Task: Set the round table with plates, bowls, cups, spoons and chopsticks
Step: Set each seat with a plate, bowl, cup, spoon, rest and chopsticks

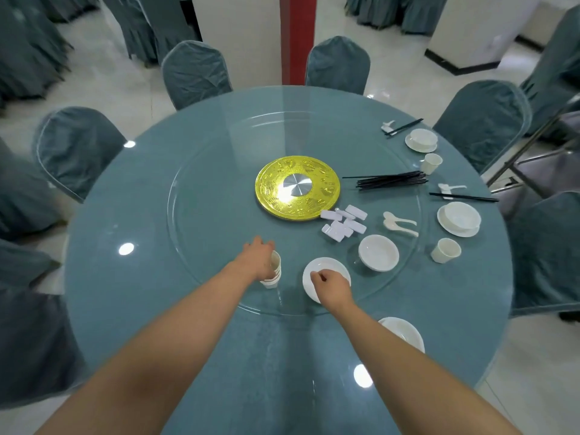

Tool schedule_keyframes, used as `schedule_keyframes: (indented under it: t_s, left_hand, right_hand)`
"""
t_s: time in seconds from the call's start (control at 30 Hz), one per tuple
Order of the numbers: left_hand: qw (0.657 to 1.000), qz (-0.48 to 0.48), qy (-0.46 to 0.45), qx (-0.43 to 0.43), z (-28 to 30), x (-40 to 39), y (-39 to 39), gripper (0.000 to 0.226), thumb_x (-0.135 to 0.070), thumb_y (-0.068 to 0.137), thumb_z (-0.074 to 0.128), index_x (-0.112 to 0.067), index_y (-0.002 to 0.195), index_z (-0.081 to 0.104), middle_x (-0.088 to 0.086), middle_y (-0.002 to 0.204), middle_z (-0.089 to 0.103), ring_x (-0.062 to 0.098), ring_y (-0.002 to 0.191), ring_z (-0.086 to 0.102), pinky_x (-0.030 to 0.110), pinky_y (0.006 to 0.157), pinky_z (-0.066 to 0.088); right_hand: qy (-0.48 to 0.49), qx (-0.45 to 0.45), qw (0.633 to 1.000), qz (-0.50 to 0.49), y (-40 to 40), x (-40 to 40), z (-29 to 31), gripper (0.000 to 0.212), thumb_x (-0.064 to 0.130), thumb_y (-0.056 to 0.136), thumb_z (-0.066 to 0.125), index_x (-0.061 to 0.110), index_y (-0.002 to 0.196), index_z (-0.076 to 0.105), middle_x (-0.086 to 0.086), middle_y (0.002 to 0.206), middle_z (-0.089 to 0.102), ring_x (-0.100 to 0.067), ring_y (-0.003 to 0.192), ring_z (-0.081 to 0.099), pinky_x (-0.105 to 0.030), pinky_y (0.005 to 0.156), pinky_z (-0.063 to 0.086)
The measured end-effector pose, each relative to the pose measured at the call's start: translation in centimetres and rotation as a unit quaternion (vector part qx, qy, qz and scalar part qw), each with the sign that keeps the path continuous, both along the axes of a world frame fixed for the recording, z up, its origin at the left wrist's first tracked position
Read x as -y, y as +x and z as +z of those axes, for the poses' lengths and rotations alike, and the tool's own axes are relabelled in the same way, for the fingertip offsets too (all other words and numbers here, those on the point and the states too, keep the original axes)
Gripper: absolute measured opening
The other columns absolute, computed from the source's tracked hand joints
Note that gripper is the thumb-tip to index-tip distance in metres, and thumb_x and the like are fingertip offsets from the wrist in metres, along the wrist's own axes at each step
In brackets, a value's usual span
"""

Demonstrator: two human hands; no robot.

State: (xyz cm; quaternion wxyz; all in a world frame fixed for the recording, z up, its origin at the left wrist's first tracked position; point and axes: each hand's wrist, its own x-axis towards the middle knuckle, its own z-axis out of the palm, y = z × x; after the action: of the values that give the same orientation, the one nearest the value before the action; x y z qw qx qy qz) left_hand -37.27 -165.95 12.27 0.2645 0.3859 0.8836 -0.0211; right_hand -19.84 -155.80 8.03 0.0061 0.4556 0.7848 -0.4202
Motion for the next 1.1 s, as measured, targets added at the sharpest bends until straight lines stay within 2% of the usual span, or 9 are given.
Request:
schedule_keyframes:
  t_s: [0.2, 0.4, 0.57, 0.73, 0.83, 0.9, 1.03, 1.1]
  left_hand:
    - [1.000, -0.027, -0.015, -0.004, 0.3, -0.3, -0.5, 0.062, -0.032, 0.075, 0.068, -0.015, 0.129, 0.041, 0.010, 0.122, 0.051, 0.033, 0.114, 0.050, 0.039, 0.097, 0.045]
    - [0.999, -0.047, -0.002, -0.020, 1.6, -0.9, -0.7, 0.059, -0.034, 0.076, 0.068, -0.015, 0.125, 0.041, 0.007, 0.115, 0.062, 0.031, 0.107, 0.059, 0.036, 0.090, 0.042]
    - [0.999, -0.031, 0.006, -0.012, 3.6, -1.7, -1.1, 0.063, -0.044, 0.070, 0.071, -0.021, 0.123, 0.044, 0.007, 0.116, 0.053, 0.032, 0.108, 0.051, 0.037, 0.086, 0.046]
    - [0.997, -0.028, 0.055, 0.038, 3.7, -3.1, 1.3, 0.068, -0.048, 0.067, 0.073, -0.027, 0.124, 0.044, 0.005, 0.118, 0.050, 0.029, 0.109, 0.049, 0.040, 0.090, 0.048]
    - [0.993, -0.038, 0.081, 0.079, 2.3, -3.8, 3.9, 0.066, -0.052, 0.066, 0.074, -0.028, 0.122, 0.049, 0.004, 0.118, 0.054, 0.026, 0.106, 0.054, 0.040, 0.088, 0.050]
    - [0.990, -0.036, 0.092, 0.099, 0.9, -4.3, 5.9, 0.069, -0.054, 0.065, 0.075, -0.030, 0.124, 0.050, 0.004, 0.121, 0.054, 0.023, 0.105, 0.057, 0.036, 0.086, 0.050]
    - [0.981, 0.020, 0.099, 0.165, -2.4, -4.8, 10.2, 0.089, -0.057, 0.060, 0.078, -0.025, 0.136, 0.046, 0.001, 0.135, 0.048, 0.020, 0.118, 0.054, 0.032, 0.093, 0.046]
    - [0.977, 0.040, 0.098, 0.185, -4.2, -4.8, 12.1, 0.087, -0.054, 0.064, 0.076, -0.020, 0.138, 0.047, 0.001, 0.136, 0.048, 0.020, 0.119, 0.054, 0.028, 0.090, 0.044]
  right_hand:
    - [0.006, 0.008, 1.000, -0.025, 0.9, -0.9, 0.1, 0.037, 0.030, 0.096, 0.045, 0.009, 0.066, 0.051, -0.006, 0.065, 0.052, -0.025, 0.069, 0.047, -0.030, 0.062, 0.034]
    - [-0.004, -0.004, 0.999, -0.044, 1.2, -1.5, 0.5, 0.041, 0.029, 0.096, 0.042, -0.003, 0.078, 0.061, -0.017, 0.081, 0.065, -0.028, 0.076, 0.054, -0.034, 0.070, 0.044]
    - [-0.016, -0.021, 0.999, -0.043, 0.6, -1.4, 1.0, 0.039, 0.029, 0.096, 0.043, -0.001, 0.080, 0.063, -0.014, 0.084, 0.068, -0.026, 0.077, 0.055, -0.031, 0.067, 0.041]
    - [-0.064, -0.069, 0.994, -0.059, 0.7, -0.7, 1.6, 0.027, 0.020, 0.091, 0.048, 0.004, 0.081, 0.066, -0.011, 0.084, 0.070, -0.023, 0.073, 0.058, -0.031, 0.071, 0.048]
    - [-0.137, -0.119, 0.979, -0.090, 1.4, -0.4, 2.1, 0.021, 0.010, 0.088, 0.047, 0.010, 0.091, 0.068, -0.006, 0.085, 0.070, -0.017, 0.063, 0.061, -0.026, 0.059, 0.049]
    - [-0.172, -0.137, 0.967, -0.128, 2.6, -0.6, 2.1, 0.025, 0.003, 0.084, 0.045, 0.009, 0.094, 0.067, -0.008, 0.081, 0.070, -0.018, 0.060, 0.065, -0.028, 0.056, 0.053]
    - [-0.203, -0.118, 0.956, -0.178, 6.1, -1.2, 0.8, 0.035, -0.004, 0.077, 0.045, 0.009, 0.101, 0.068, -0.016, 0.082, 0.073, -0.034, 0.078, 0.071, -0.043, 0.077, 0.061]
    - [-0.220, -0.097, 0.953, -0.186, 8.1, -1.3, -0.3, 0.034, -0.004, 0.079, 0.048, 0.008, 0.103, 0.068, -0.019, 0.088, 0.073, -0.034, 0.080, 0.071, -0.046, 0.080, 0.060]
